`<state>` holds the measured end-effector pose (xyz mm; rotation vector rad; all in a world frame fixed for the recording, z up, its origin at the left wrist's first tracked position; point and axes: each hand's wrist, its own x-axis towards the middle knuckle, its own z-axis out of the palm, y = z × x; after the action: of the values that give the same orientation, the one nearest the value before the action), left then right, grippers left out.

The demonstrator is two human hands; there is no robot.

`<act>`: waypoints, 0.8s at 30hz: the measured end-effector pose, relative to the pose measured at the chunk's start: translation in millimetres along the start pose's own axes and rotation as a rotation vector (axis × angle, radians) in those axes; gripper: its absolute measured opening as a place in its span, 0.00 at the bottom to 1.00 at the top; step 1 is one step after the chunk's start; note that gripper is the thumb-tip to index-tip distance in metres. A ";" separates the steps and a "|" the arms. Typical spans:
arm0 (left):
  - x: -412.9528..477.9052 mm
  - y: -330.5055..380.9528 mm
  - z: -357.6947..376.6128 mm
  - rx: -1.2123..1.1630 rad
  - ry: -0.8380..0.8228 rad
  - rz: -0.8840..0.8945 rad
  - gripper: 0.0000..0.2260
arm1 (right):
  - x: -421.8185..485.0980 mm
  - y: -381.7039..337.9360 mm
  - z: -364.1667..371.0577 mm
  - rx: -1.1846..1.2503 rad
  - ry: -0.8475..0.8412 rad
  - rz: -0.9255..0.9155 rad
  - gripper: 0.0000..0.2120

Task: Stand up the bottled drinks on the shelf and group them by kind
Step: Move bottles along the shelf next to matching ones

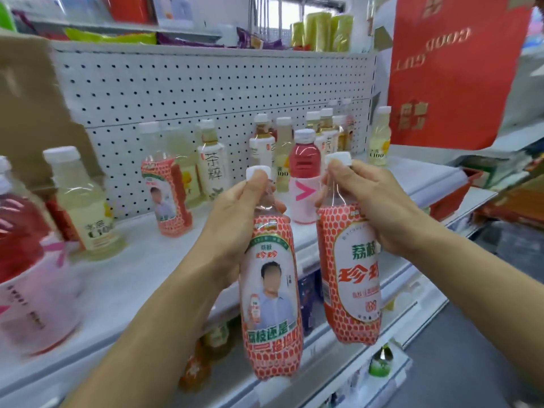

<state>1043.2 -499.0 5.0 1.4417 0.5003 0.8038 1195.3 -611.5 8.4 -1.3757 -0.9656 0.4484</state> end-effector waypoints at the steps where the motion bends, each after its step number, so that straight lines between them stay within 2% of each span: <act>1: 8.4 -1.4 11.1 0.005 0.005 0.011 0.15 | 8.1 4.0 -13.7 0.015 -0.012 -0.004 0.22; 15: 149.9 -13.2 234.9 0.012 0.170 0.180 0.18 | 154.6 36.3 -265.5 0.000 -0.107 -0.105 0.19; 19: 205.3 -13.1 280.9 0.105 0.266 0.255 0.18 | 204.3 41.0 -315.4 0.016 -0.041 -0.164 0.14; 24: 276.0 -23.3 317.9 0.278 0.325 0.381 0.16 | 260.9 52.6 -349.9 0.004 0.076 -0.269 0.13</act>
<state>1461.4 -506.4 57.9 1.6999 0.6094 1.3272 1630.4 -615.7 70.9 -1.2289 -1.0682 0.1936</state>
